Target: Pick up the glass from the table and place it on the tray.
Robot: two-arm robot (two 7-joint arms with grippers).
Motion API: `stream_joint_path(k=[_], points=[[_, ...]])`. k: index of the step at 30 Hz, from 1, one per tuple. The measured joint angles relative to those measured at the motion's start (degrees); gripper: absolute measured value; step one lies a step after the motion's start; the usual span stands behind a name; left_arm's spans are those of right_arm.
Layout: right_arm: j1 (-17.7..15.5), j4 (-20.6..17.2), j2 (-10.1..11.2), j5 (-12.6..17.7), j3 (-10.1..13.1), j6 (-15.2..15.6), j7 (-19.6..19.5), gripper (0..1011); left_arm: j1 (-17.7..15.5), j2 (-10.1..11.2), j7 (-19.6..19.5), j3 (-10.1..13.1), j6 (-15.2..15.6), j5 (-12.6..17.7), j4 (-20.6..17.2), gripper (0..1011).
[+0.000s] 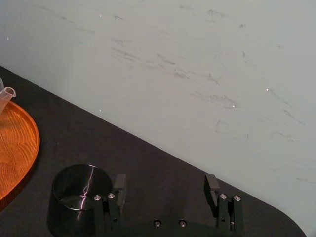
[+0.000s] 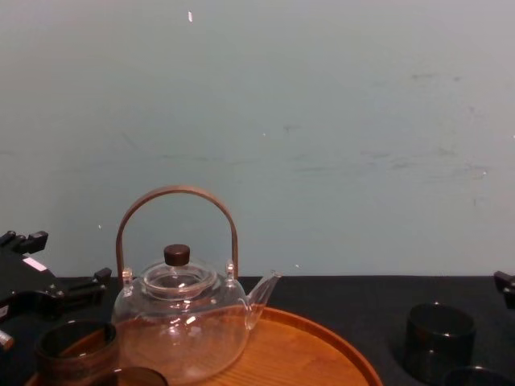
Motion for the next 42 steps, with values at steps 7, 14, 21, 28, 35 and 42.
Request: stream_joint_path(k=[7,14,21,28,35,42], points=[[0.0,0.0,0.0,0.0,0.0,0.0,0.0,1002,0.0,0.0,0.0,0.0,0.0,0.0,0.0,1001],[0.0,0.0,0.0,0.0,0.0,0.0,0.0,1002,0.0,0.0,0.0,0.0,0.0,0.0,0.0,1001],[0.0,0.0,0.0,0.0,0.0,0.0,0.0,1002,0.0,0.0,0.0,0.0,0.0,0.0,0.0,1001],[0.0,0.0,0.0,0.0,0.0,0.0,0.0,1002,0.0,0.0,0.0,0.0,0.0,0.0,0.0,1001],[0.0,0.0,0.0,0.0,0.0,0.0,0.0,1002,0.0,0.0,0.0,0.0,0.0,0.0,0.0,1001],[0.0,0.0,0.0,0.0,0.0,0.0,0.0,1002,0.0,0.0,0.0,0.0,0.0,0.0,0.0,1001]])
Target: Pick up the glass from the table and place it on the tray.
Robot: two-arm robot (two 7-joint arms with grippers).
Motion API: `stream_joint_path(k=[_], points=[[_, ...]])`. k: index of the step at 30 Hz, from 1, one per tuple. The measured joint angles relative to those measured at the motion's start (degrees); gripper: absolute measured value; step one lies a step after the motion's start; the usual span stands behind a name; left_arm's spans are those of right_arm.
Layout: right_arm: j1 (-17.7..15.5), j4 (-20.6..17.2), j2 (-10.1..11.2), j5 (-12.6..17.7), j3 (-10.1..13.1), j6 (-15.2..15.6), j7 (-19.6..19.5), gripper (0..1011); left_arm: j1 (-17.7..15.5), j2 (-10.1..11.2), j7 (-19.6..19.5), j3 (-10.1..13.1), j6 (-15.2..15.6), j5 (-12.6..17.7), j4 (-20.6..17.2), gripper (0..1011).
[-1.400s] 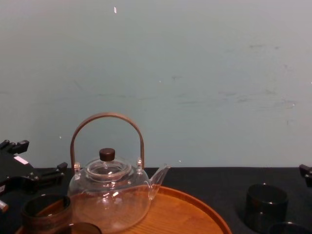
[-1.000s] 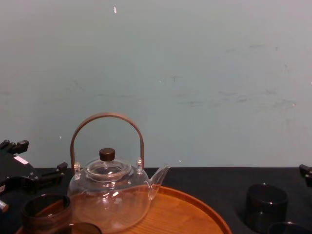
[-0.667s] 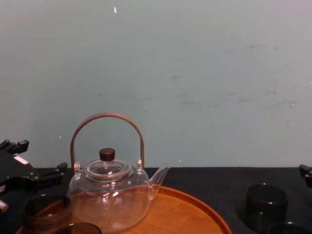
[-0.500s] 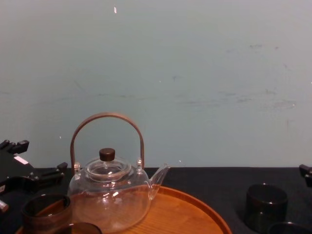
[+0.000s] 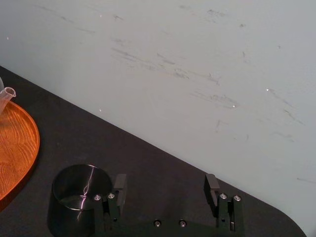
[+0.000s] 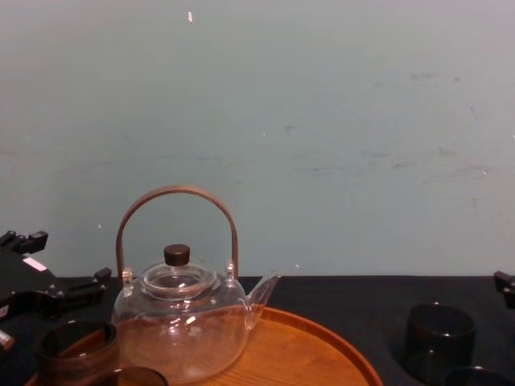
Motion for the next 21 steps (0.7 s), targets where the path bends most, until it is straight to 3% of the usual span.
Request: stream_joint_path(k=[16,21], points=[[-0.15,-0.07,0.05,0.0,0.12,-0.14,0.41,1002,0.0,0.0,0.0,0.0,0.0,0.0,0.0,1001],[-2.88,-3.05,1.84,0.69,0.78,-1.41,3.54,1002,0.0,0.0,0.0,0.0,0.0,0.0,0.0,1001]])
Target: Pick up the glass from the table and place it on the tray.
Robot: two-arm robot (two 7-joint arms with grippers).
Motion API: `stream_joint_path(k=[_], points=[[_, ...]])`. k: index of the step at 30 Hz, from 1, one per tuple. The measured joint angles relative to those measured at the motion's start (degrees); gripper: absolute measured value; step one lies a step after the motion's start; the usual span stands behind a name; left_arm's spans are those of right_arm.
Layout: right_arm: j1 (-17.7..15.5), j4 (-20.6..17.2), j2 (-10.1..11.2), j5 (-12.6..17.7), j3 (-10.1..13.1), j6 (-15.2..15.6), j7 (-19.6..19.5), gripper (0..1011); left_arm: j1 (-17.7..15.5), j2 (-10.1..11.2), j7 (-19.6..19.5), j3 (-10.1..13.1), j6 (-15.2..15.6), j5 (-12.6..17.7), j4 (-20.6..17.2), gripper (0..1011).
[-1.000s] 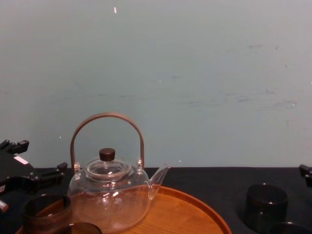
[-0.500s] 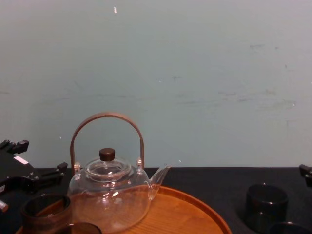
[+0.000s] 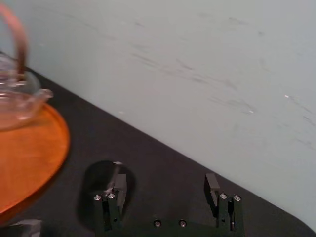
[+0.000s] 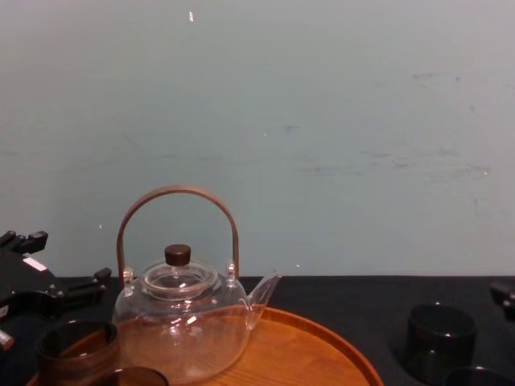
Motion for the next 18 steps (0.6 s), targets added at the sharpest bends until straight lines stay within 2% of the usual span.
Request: stream_joint_path(k=[1,2,4,8,14,18], points=[[-1.45,-1.66,0.91,0.28,0.36,-0.27,0.73,1002,0.0,0.0,0.0,0.0,0.0,0.0,0.0,1001],[-1.45,-1.66,0.91,0.28,0.36,-0.27,0.73,1002,0.0,0.0,0.0,0.0,0.0,0.0,0.0,1001],[-5.73,-6.03,3.46,0.95,1.44,-1.13,2.11,1002,0.0,0.0,0.0,0.0,0.0,0.0,0.0,1001],[-11.94,-11.64,6.53,1.54,3.16,-2.32,2.4,1002,0.0,0.0,0.0,0.0,0.0,0.0,0.0,1001],[-19.3,-16.93,9.16,2.51,5.37,-3.75,2.08,1002,0.0,0.0,0.0,0.0,0.0,0.0,0.0,1001],[-22.2,-18.45,9.83,3.45,6.29,-4.32,2.51,1002,0.0,0.0,0.0,0.0,0.0,0.0,0.0,1001]])
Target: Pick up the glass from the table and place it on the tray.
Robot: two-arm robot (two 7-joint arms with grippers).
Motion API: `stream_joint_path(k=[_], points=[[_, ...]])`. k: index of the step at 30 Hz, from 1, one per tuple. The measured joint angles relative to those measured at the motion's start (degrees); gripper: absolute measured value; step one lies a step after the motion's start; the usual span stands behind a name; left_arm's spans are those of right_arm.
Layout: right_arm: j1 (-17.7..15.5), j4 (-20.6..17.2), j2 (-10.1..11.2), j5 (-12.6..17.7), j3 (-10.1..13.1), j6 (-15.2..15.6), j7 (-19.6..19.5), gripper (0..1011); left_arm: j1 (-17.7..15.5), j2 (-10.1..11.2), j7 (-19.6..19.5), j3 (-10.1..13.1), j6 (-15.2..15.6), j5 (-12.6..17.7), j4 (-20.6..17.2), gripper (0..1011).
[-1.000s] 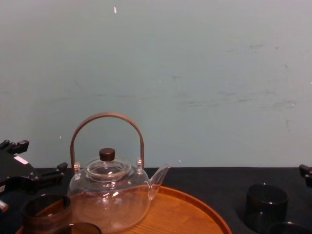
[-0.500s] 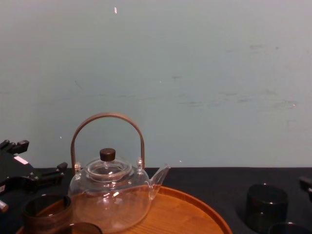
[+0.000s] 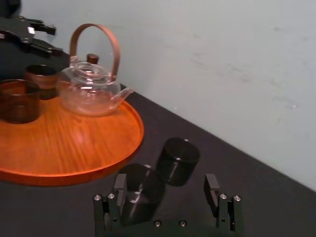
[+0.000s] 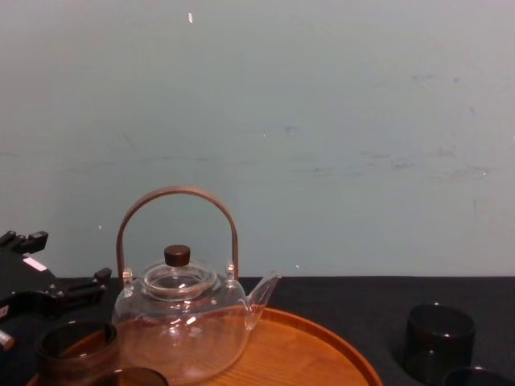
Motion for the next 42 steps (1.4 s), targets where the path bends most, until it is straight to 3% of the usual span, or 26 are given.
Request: stream_joint_path(k=[10,28,42], points=[[-2.04,-0.77,-0.52,0.89,0.64,0.24,2.3,1002,0.0,0.0,0.0,0.0,0.0,0.0,0.0,1001],[2.28,4.3,-5.14,3.5,-0.57,7.04,8.67,1002,0.0,0.0,0.0,0.0,0.0,0.0,0.0,1001],[3.73,6.89,-7.59,2.23,0.46,8.47,9.74,1002,0.0,0.0,0.0,0.0,0.0,0.0,0.0,1001]])
